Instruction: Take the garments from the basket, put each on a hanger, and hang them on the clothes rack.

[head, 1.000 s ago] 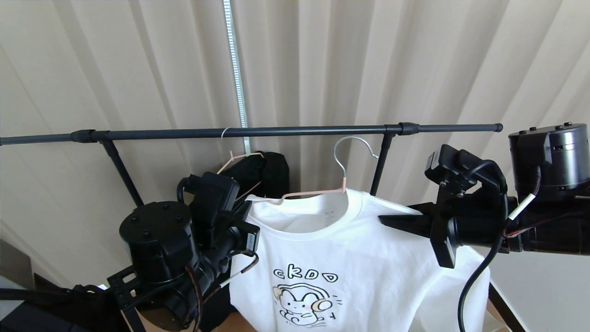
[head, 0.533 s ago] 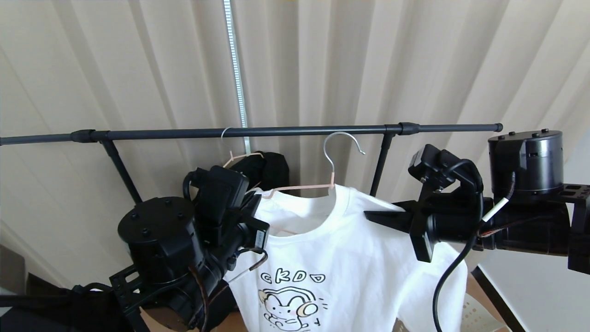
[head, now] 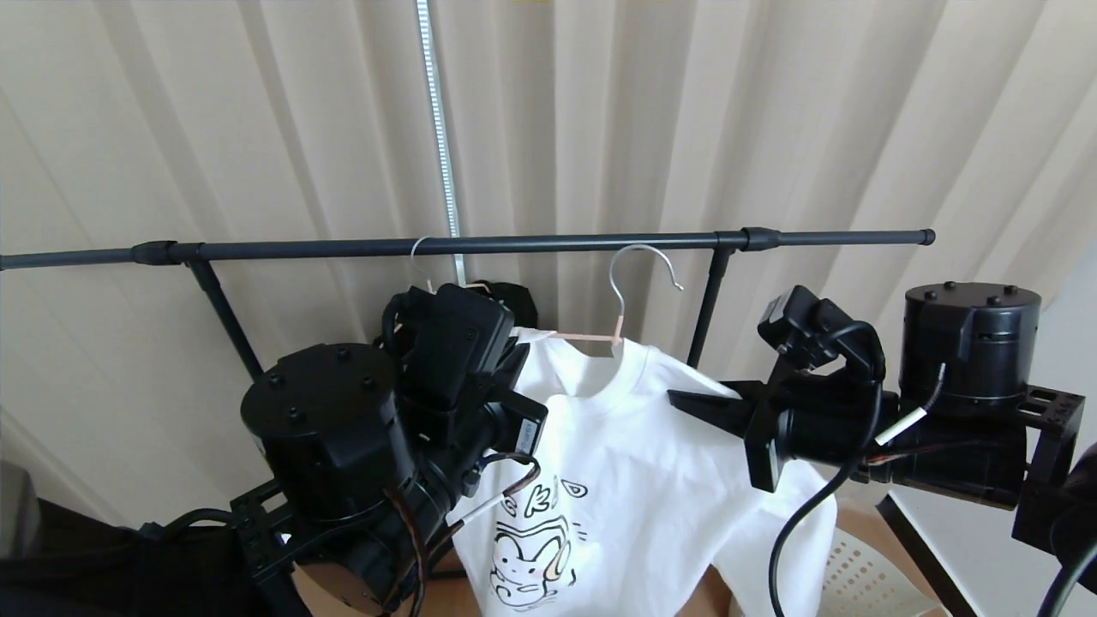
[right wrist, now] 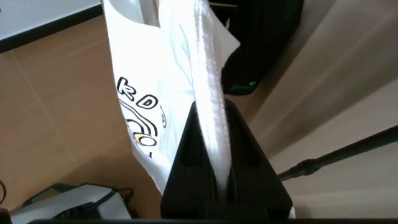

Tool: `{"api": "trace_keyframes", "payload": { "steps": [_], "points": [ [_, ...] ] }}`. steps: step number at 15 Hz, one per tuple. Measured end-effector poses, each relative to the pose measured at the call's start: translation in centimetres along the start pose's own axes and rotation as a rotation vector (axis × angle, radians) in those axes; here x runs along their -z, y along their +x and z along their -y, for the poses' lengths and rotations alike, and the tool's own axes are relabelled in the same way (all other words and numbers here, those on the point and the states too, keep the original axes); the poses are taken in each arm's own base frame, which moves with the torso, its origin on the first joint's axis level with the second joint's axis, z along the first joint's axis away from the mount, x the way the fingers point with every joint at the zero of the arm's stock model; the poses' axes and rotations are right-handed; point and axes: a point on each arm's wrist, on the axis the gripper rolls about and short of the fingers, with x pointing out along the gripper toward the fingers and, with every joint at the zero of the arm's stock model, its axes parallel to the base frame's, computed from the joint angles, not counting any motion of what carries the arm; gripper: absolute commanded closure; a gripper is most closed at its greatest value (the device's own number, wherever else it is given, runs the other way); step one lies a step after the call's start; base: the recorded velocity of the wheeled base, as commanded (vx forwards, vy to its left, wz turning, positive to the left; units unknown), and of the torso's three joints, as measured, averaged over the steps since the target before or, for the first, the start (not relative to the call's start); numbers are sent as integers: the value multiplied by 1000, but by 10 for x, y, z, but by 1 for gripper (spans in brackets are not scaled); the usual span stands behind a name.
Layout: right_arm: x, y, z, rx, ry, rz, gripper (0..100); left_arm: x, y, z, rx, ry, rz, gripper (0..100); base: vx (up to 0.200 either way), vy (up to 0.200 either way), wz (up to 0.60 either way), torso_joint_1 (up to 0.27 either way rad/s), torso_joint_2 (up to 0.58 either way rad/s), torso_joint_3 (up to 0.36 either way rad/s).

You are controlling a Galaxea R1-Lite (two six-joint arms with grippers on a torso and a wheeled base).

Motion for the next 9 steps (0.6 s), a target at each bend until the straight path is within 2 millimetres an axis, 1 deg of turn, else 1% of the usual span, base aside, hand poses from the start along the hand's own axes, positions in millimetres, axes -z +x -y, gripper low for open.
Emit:
{"api": "trace_keyframes", "payload": {
  "steps": [2,4,6,9],
  "points": [
    [8,-4,-7,10,28,29,100,-4,0,3,9,-5,14,100,0,0,0,0,0,0],
    [11,-7,-13,29,62,88,100,-9,-1,9,28,-8,26,100,0,0,0,0,0,0],
    [18,-8,-19,37,83,87,100,-13,-1,13,39,-15,42,100,0,0,0,0,0,0],
    [25,-11,-22,36,102,102,100,-19,2,20,52,-25,62,100,0,0,0,0,0,0]
  ]
}}
